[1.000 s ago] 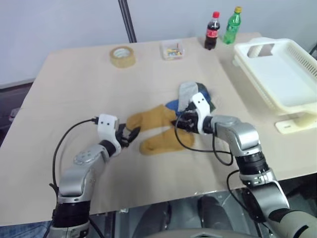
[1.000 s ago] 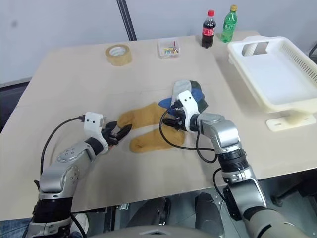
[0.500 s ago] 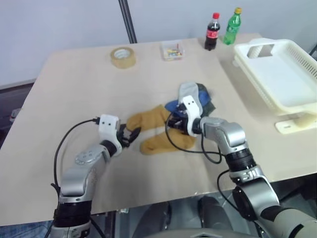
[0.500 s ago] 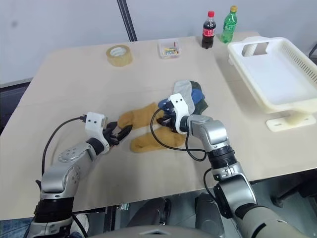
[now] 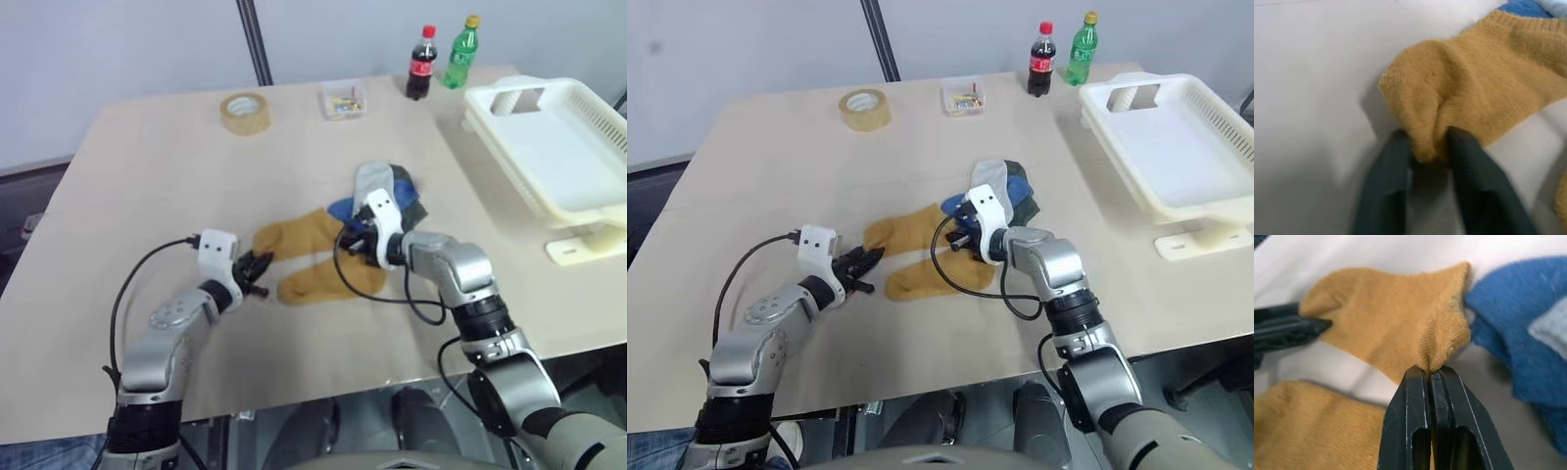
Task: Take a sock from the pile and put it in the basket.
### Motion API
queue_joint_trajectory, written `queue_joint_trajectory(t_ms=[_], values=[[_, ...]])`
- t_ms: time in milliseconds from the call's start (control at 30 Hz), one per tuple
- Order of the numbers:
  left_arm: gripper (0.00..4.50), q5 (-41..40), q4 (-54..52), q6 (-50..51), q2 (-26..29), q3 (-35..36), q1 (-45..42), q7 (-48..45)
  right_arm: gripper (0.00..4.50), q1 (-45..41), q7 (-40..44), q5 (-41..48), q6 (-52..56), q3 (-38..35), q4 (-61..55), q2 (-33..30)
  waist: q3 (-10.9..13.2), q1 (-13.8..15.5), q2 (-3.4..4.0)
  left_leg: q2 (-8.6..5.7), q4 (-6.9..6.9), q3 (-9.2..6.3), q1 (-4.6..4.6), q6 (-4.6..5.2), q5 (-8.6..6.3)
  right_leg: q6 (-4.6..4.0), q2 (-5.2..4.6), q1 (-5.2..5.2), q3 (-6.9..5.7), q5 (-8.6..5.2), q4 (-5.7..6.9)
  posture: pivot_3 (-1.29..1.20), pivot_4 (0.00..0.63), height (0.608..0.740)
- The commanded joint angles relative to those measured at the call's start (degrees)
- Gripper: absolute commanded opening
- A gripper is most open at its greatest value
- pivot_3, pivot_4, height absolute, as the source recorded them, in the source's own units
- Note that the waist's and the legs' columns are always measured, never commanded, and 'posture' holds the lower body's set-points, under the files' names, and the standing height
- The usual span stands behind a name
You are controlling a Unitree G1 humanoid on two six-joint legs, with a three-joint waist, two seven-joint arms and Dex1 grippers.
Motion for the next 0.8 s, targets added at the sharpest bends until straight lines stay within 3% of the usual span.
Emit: queue_joint_trajectory(t_ms=[33,367,600,800], values=[[1.25,-0.17,-0.13,1.33,-0.24,-0.92,1.18,-0.23,0.00,-0.53,0.24,1.37,-0.84,-0.58,-3.28,-0.14,0.00,-0.01,0.00,0.00,0.00,-0.01,0.00,0.00,0.00,0.00,0.00,0.00,0.00,0.00,0.00,0.00,0.150,0.740],[1.25,-2.51,-3.92,0.33,-1.13,1.30,1.64,-0.53,0.00,0.01,1.09,4.84,2.15,-1.97,-9.03,-1.46,0.00,-0.01,0.00,0.00,0.00,0.00,-0.02,0.00,0.00,0.00,0.00,-0.01,0.00,0.00,0.00,0.00,0.150,0.740],[1.25,-18.59,-22.04,7.25,-3.36,7.34,5.65,0.61,0.00,2.67,2.75,15.93,17.22,-8.14,-24.50,-8.85,0.01,0.19,-0.02,0.00,0.04,-0.13,-0.25,0.02,-0.01,0.00,-0.04,-0.06,-0.13,0.00,-0.12,0.00,0.150,0.740],[1.25,-23.90,-29.61,11.58,-3.80,4.89,12.57,4.82,0.00,6.04,0.82,20.47,26.52,-11.91,-29.40,-14.50,0.01,0.23,-0.01,0.01,0.00,-0.04,-0.16,0.04,-0.03,0.00,-0.02,-0.02,-0.04,0.00,-0.10,0.00,0.150,0.740]])
